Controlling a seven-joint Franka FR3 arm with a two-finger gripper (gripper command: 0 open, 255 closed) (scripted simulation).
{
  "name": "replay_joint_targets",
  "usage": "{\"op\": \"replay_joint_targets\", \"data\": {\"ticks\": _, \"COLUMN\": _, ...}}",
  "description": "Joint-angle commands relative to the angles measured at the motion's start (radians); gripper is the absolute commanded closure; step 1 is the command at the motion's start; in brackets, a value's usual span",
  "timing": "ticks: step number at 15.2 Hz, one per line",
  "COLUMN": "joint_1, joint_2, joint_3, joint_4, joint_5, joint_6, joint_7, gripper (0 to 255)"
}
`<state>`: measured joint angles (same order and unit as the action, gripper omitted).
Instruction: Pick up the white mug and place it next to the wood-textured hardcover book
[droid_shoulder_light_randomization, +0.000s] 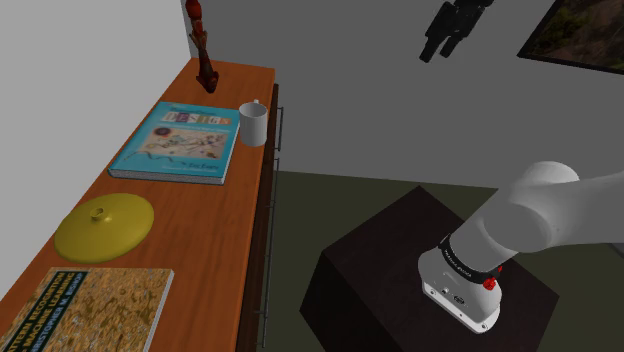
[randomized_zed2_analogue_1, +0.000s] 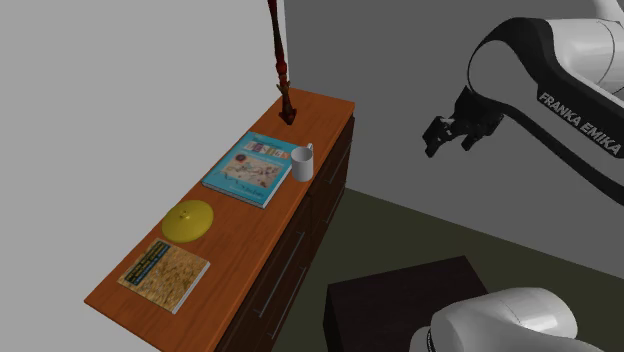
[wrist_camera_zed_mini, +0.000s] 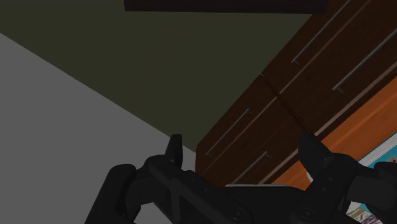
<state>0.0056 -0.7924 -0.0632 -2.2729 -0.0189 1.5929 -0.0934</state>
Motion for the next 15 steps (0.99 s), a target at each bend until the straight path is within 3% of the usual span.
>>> {"op": "replay_joint_targets", "data": {"ticks": 1, "joint_1": 0.000, "joint_2": 0.000, "joint_3": 0.000, "joint_4": 0.000, "joint_5": 0.000, "joint_6": 0.000, "joint_7": 0.000, "gripper": 0}}
{"op": "replay_joint_targets", "data": {"ticks": 15, "joint_1": 0.081, "joint_2": 0.376, "joint_3": 0.169, "joint_4": 0.071, "joint_5": 0.057, "joint_6": 0.284, "joint_7": 0.136, "gripper": 0}}
